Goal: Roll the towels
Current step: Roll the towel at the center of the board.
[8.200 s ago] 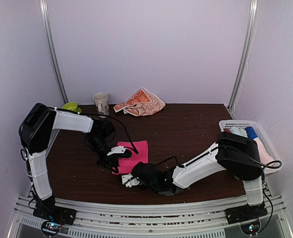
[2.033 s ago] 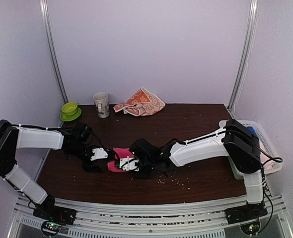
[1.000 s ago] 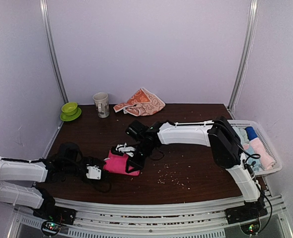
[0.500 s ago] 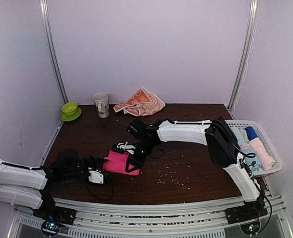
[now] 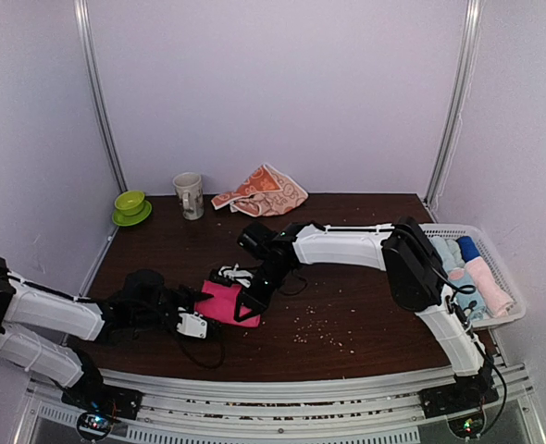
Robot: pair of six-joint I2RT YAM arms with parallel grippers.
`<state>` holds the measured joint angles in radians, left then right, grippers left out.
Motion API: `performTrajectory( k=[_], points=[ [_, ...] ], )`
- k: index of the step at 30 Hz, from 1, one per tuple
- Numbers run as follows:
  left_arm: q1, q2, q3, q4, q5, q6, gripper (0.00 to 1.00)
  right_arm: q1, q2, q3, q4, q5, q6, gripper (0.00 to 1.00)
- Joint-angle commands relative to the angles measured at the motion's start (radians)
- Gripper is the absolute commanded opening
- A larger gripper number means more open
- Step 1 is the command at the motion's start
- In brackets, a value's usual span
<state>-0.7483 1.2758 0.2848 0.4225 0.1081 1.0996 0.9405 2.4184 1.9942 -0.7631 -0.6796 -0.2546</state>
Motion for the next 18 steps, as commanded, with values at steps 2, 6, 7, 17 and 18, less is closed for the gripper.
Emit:
performTrajectory(
  k=[2, 6, 7, 17, 18],
  points=[
    [-0.003, 0.071, 0.028, 0.036, -0.054, 0.019, 0.74, 0.003, 0.066, -0.060, -0.071, 0.026, 0.002, 0.15],
    [-0.003, 0.113, 0.011, 0.082, -0.101, 0.030, 0.71, 0.000, 0.065, -0.064, -0.077, -0.006, -0.010, 0.15],
    [-0.003, 0.126, 0.007, 0.091, -0.113, 0.036, 0.71, -0.001, 0.065, -0.064, -0.077, -0.009, -0.012, 0.15],
    [-0.003, 0.228, 0.009, 0.123, -0.160, 0.040, 0.30, -0.004, 0.067, -0.062, -0.090, -0.047, -0.025, 0.17],
    [-0.003, 0.237, 0.012, 0.120, -0.166, 0.040, 0.23, -0.004, 0.067, -0.060, -0.092, -0.049, -0.026, 0.17]
  ],
)
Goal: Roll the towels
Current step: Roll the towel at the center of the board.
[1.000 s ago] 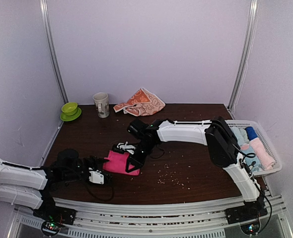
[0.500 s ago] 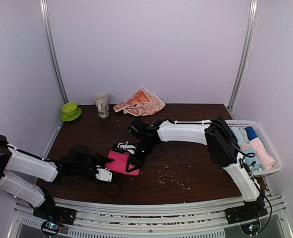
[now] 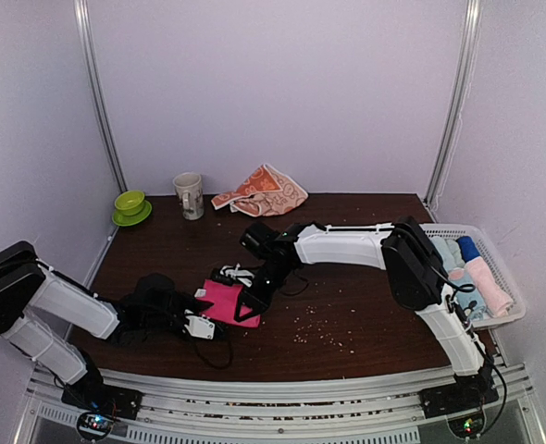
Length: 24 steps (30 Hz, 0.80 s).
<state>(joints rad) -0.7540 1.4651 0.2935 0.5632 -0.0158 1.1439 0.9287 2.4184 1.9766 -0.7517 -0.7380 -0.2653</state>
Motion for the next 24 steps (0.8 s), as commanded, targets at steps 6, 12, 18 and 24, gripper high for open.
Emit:
performTrajectory(
  k=[6, 12, 18, 24],
  points=[
    [0.002, 0.058, 0.016, -0.086, -0.031, -0.011, 0.00, 0.006, 0.054, -0.028, -0.127, 0.026, -0.041, 0.27],
    [0.008, 0.002, 0.077, -0.358, 0.071, -0.044, 0.00, -0.007, -0.088, -0.133, -0.041, 0.117, -0.032, 0.46],
    [0.060, 0.030, 0.225, -0.640, 0.201, -0.075, 0.00, -0.003, -0.329, -0.344, 0.125, 0.316, -0.058, 0.55],
    [0.114, 0.142, 0.357, -0.821, 0.286, -0.078, 0.00, 0.040, -0.579, -0.642, 0.378, 0.472, -0.123, 0.63]
  ],
)
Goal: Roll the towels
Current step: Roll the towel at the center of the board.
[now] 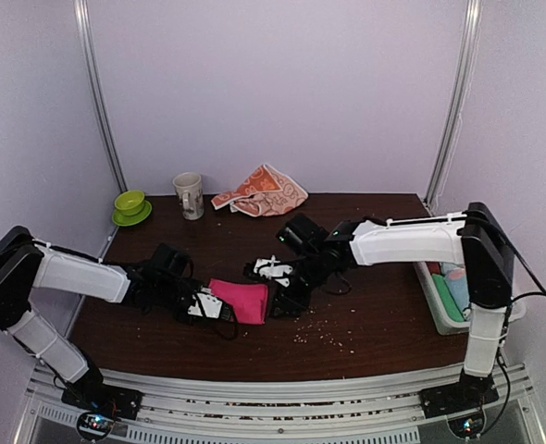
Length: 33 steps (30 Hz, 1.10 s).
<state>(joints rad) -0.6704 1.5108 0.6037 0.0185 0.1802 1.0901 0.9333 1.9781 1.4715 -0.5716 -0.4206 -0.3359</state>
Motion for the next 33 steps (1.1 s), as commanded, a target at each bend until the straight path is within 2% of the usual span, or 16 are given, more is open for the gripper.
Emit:
performTrajectory(
  k=[1, 6, 12, 18, 23, 33],
  points=[
    [0.039, 0.115, 0.070, -0.307, 0.104, -0.024, 0.00, 0.047, -0.188, -0.210, 0.260, 0.181, -0.061, 0.64],
    [0.089, 0.210, 0.190, -0.448, 0.177, -0.016, 0.00, 0.152, -0.311, -0.455, 0.555, 0.370, -0.186, 0.71],
    [0.136, 0.337, 0.350, -0.639, 0.230, 0.000, 0.00, 0.242, -0.285, -0.549, 0.794, 0.538, -0.307, 0.73],
    [0.140, 0.440, 0.472, -0.780, 0.229, 0.003, 0.00, 0.296, -0.137, -0.463, 0.844, 0.704, -0.399, 0.74],
    [0.143, 0.499, 0.549, -0.867, 0.217, 0.009, 0.00, 0.306, -0.039, -0.384, 0.867, 0.765, -0.412, 0.74],
    [0.144, 0.578, 0.626, -0.951, 0.206, 0.030, 0.00, 0.294, 0.142, -0.216, 0.755, 0.843, -0.441, 0.71]
  ],
)
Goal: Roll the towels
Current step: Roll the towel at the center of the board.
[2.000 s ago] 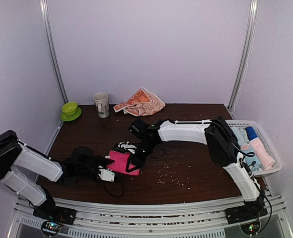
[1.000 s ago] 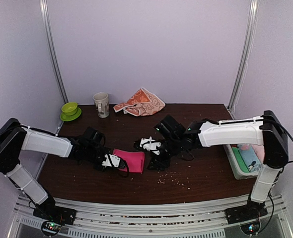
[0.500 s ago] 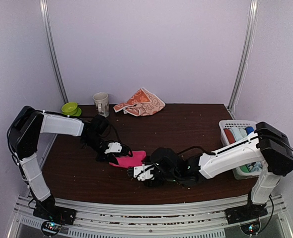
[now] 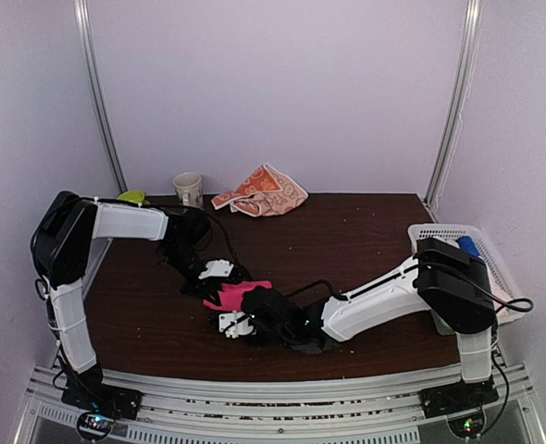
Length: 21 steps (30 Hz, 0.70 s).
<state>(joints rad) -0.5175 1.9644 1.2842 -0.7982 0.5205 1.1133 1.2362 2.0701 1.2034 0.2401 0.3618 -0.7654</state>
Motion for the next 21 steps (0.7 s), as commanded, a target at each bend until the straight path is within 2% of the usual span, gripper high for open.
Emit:
performTrajectory(
  k=[1, 3, 8, 15, 18, 21],
  points=[
    [-0.008, 0.129, -0.052, -0.138, -0.133, 0.011, 0.00, -0.013, 0.064, 0.064, -0.068, 0.067, -0.005, 0.69],
    [-0.007, 0.132, -0.048, -0.146, -0.135, 0.016, 0.00, -0.022, 0.086, 0.087, -0.089, 0.082, 0.003, 0.62],
    [-0.008, 0.133, -0.053, -0.152, -0.148, 0.036, 0.00, -0.050, 0.128, 0.151, -0.195, 0.083, 0.082, 0.36],
    [-0.002, 0.106, -0.071, -0.123, -0.170, 0.047, 0.01, -0.064, 0.152, 0.217, -0.332, -0.017, 0.136, 0.08],
    [0.019, 0.056, -0.084, -0.079, -0.163, 0.044, 0.19, -0.070, 0.152, 0.232, -0.377, -0.067, 0.165, 0.02],
    [0.056, -0.012, -0.094, -0.023, -0.150, 0.034, 0.42, -0.078, 0.151, 0.241, -0.424, -0.135, 0.193, 0.00]
  ],
)
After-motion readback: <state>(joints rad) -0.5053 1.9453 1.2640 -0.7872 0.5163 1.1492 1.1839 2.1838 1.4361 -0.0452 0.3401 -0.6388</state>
